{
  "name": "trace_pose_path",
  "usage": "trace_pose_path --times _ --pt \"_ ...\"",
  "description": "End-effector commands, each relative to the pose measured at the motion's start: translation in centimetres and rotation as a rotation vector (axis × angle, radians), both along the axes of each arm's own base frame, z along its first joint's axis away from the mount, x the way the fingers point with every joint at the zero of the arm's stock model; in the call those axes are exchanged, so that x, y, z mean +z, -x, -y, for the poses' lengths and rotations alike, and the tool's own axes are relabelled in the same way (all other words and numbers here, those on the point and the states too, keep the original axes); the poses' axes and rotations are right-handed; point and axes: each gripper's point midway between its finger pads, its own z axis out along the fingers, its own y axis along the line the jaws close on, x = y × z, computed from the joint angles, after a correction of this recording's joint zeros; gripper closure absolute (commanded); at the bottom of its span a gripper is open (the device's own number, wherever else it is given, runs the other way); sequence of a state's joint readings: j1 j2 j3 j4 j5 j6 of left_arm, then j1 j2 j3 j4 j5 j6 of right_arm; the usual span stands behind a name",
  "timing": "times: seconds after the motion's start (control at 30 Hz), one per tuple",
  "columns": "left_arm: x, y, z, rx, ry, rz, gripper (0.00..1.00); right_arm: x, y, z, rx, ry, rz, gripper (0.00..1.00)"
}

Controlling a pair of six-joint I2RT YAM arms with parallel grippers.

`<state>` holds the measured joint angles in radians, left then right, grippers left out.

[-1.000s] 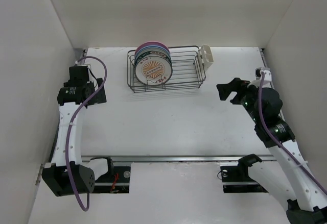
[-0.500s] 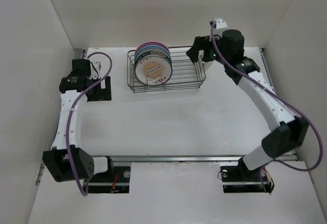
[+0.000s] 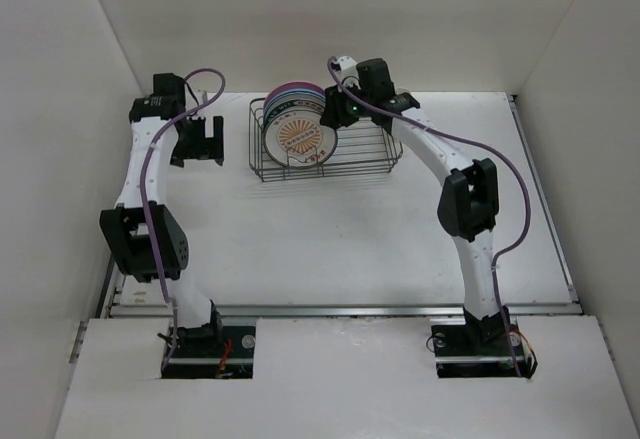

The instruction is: Unload the plates from the dish rack

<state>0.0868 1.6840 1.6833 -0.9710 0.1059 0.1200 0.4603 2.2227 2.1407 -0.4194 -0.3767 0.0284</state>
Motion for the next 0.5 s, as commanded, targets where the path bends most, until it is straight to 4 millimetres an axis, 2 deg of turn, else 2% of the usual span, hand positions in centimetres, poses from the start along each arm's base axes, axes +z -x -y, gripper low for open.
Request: trace_pose_path --times 0.0,0.1,0.13,0.2,0.23,0.33,0.37,0.47 --pt "0.4 -0.9 0.2 -0.010 0.025 -0.024 0.00 3.5 1.6 -2.0 0.100 -0.053 0.070 0.58" --pt "-0.3 -1.3 0.3 -0.014 0.035 -0.051 0.02 1.7 1.4 -2.2 0.108 -0.045 0.044 0.59" --pt "-0.7 -1.6 0.3 -0.014 0.036 -0.060 0.02 0.5 1.2 -2.3 0.108 -0.037 0.026 0.60" --pt "-1.0 -1.7 0.5 -0.018 0.048 -0.069 0.02 -0.1 1.0 -2.2 0.100 -0.029 0.020 0.62" --pt "-1.1 -2.0 0.7 -0.022 0.057 -0.069 0.03 -1.0 0.6 -2.0 0.077 -0.012 0.013 0.70" --pt "-1.2 -2.2 0.6 -0.022 0.057 -0.068 0.03 -0.9 -0.3 -1.7 0.039 0.001 0.031 0.83" --pt "-1.2 -2.2 0.6 -0.022 0.057 -0.068 0.03 -0.9 -0.4 -1.5 0.029 0.007 0.034 0.90" --pt "-1.1 -2.2 0.8 -0.026 0.065 -0.067 0.03 0.3 -0.6 -0.8 0.000 0.030 0.075 1.00"
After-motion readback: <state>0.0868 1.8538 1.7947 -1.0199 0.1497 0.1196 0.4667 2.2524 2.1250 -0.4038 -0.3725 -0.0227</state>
